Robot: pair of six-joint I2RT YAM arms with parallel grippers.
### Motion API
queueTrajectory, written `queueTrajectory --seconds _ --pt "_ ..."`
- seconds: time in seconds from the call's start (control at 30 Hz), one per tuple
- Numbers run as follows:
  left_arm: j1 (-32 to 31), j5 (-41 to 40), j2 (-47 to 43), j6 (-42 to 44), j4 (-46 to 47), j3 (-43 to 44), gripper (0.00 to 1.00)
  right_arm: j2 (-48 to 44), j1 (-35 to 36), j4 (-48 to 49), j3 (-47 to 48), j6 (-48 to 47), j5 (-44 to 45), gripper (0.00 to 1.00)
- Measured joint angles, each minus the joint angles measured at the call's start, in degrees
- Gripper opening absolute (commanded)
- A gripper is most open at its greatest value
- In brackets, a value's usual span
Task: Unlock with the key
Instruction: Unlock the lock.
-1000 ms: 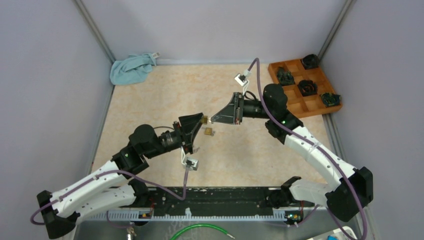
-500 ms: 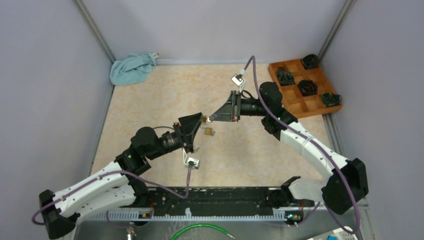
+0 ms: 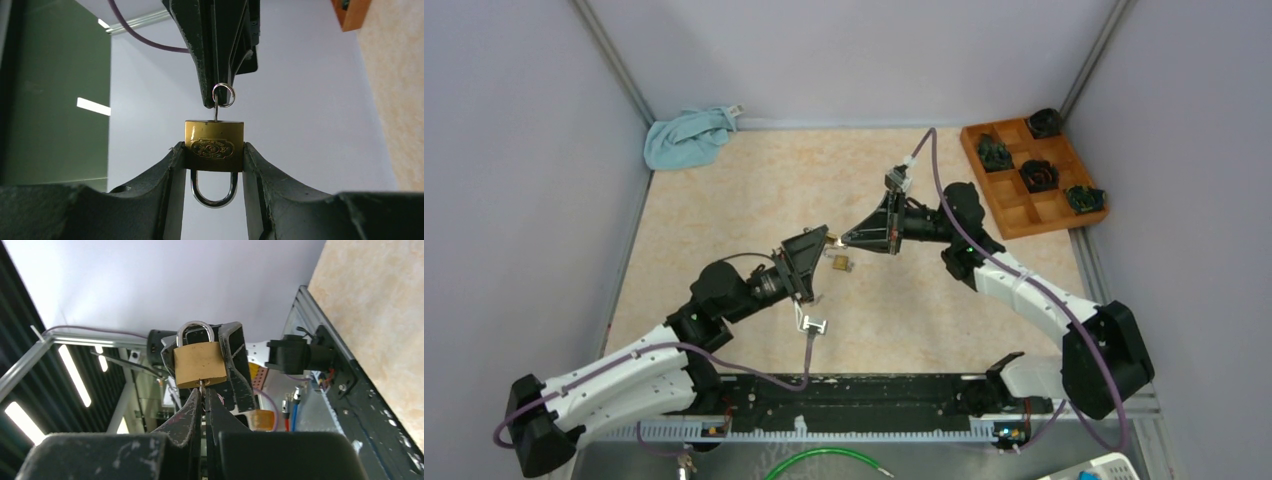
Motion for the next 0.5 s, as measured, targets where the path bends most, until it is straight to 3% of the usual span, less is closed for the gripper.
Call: queueTrajectory --seconds 0.5 --pt "0.3 2.7 0.1 9.5 12.4 -4.7 0.0 2.7 0.7 21.6 -5.2 17.3 0.7 0.0"
